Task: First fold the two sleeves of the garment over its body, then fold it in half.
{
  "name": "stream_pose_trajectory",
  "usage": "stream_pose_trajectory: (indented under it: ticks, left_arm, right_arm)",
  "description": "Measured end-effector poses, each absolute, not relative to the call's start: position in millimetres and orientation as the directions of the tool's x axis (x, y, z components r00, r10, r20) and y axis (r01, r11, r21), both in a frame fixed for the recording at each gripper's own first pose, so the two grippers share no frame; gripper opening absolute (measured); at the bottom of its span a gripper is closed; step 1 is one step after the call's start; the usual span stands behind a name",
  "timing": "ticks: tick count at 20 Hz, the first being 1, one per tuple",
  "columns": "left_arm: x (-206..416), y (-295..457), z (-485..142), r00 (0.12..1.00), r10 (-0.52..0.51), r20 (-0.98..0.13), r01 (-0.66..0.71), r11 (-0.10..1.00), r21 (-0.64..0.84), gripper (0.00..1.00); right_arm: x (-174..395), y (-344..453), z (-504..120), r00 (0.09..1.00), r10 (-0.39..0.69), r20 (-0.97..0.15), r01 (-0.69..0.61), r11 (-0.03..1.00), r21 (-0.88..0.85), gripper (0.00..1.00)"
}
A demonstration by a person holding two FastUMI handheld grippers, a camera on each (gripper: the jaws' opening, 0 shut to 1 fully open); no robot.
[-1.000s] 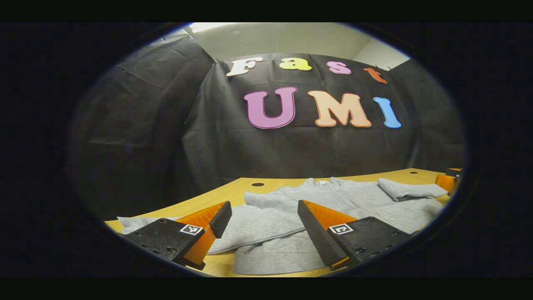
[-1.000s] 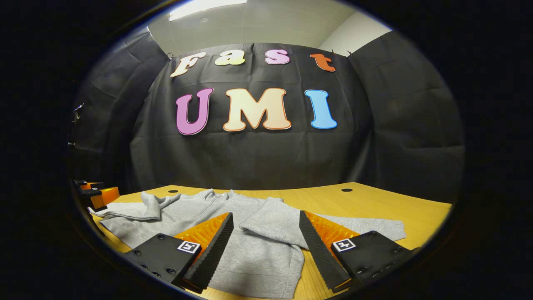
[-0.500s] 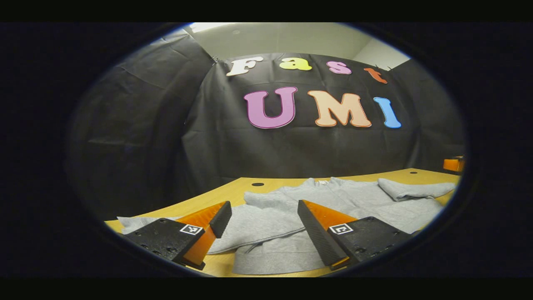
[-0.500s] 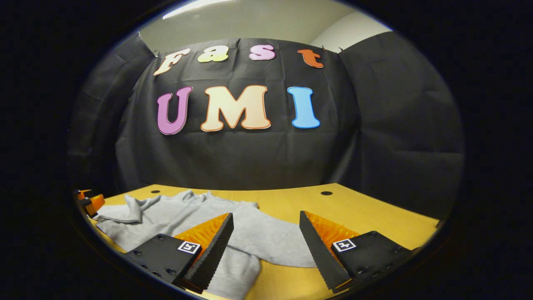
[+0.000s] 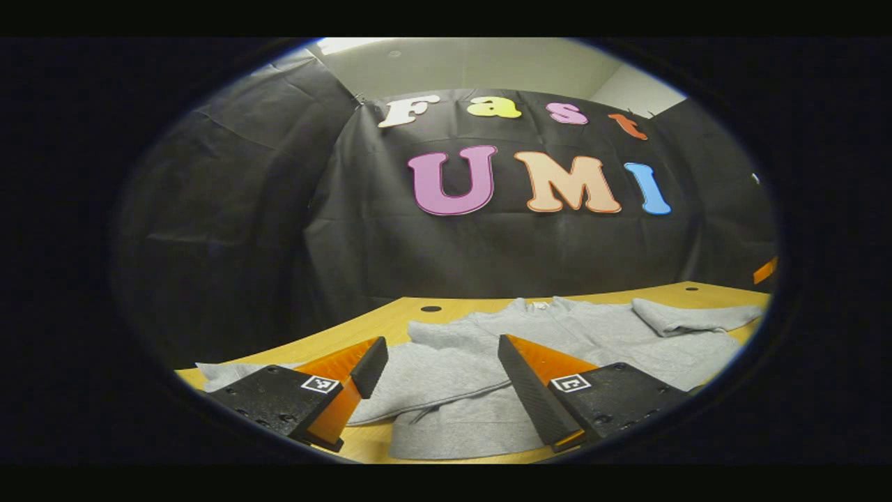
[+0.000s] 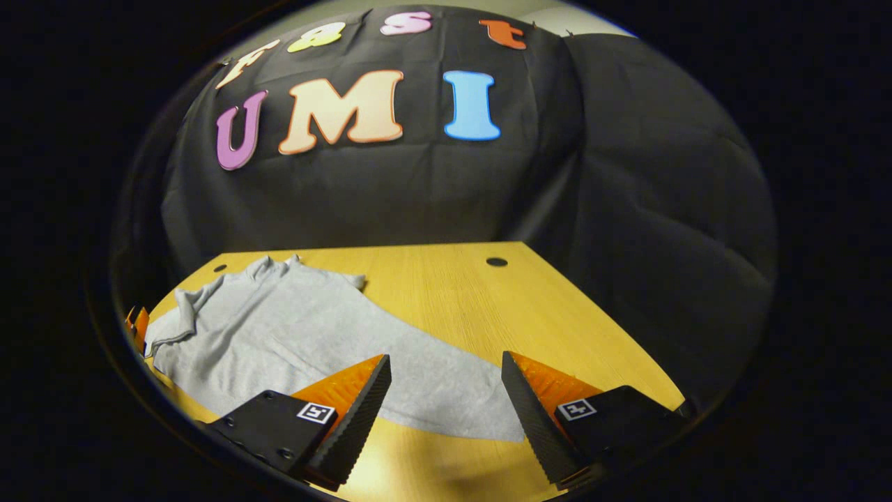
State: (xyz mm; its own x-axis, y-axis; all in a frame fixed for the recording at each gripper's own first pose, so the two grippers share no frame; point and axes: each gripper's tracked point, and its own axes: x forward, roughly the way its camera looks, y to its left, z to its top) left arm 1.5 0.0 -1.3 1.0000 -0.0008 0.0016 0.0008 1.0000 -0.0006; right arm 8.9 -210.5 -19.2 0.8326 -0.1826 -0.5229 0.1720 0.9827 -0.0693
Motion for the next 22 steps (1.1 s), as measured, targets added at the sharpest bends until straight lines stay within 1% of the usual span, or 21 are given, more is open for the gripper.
stream_pose_trajectory:
  ticks: [2, 5, 9, 12, 15, 17, 19, 21, 22]
  left_arm:
    - [0.4, -1.7, -0.8, 1.000, -0.008, 0.002, 0.008, 1.000, -0.002, 0.93]
    - [1.1, -1.7, -1.2, 1.000, -0.012, 0.001, 0.012, 1.000, -0.002, 0.94]
    - [1.5, 0.2, -0.5, 1.000, -0.004, 0.001, 0.004, 1.000, -0.001, 0.94]
    - [1.1, -0.1, -1.3, 1.000, -0.002, 0.001, 0.002, 1.000, -0.001, 0.95]
    - [1.9, 0.5, -1.0, 1.000, -0.002, -0.001, 0.002, 1.000, -0.002, 0.94]
    - [1.4, 0.6, -1.0, 1.000, -0.002, -0.001, 0.002, 1.000, -0.002, 0.94]
    - [1.3, -0.3, -0.7, 1.000, -0.002, -0.001, 0.002, 1.000, -0.002, 0.93]
    - [0.9, 1.7, -1.2, 1.000, -0.002, -0.001, 0.002, 1.000, -0.002, 0.94]
    - [0.8, 1.4, -1.9, 1.000, -0.002, -0.001, 0.002, 1.000, -0.001, 0.94]
  right_arm:
    - [4.4, -223.9, -45.0, 0.783, -0.196, -0.591, 0.190, 0.979, -0.073, 0.99]
    - [1.9, -236.4, -67.0, 0.744, -0.218, -0.631, 0.206, 0.974, -0.093, 1.00]
    - [3.4, -244.0, -76.4, 0.728, -0.213, -0.652, 0.213, 0.974, -0.081, 0.99]
    - [1.3, -247.1, -87.3, 0.699, -0.214, -0.682, 0.213, 0.973, -0.086, 0.99]
    - [0.4, -248.4, -96.5, 0.668, -0.205, -0.715, 0.206, 0.975, -0.087, 1.00]
    - [1.0, -249.3, -97.3, 0.661, -0.199, -0.723, 0.208, 0.975, -0.078, 0.99]
    - [1.2, -250.2, -97.7, 0.657, -0.190, -0.730, 0.209, 0.976, -0.066, 1.00]
    - [0.5, -249.9, -99.5, 0.656, -0.181, -0.733, 0.199, 0.978, -0.064, 0.99]
    - [0.5, -248.8, -100.6, 0.661, -0.172, -0.730, 0.180, 0.981, -0.068, 1.00]
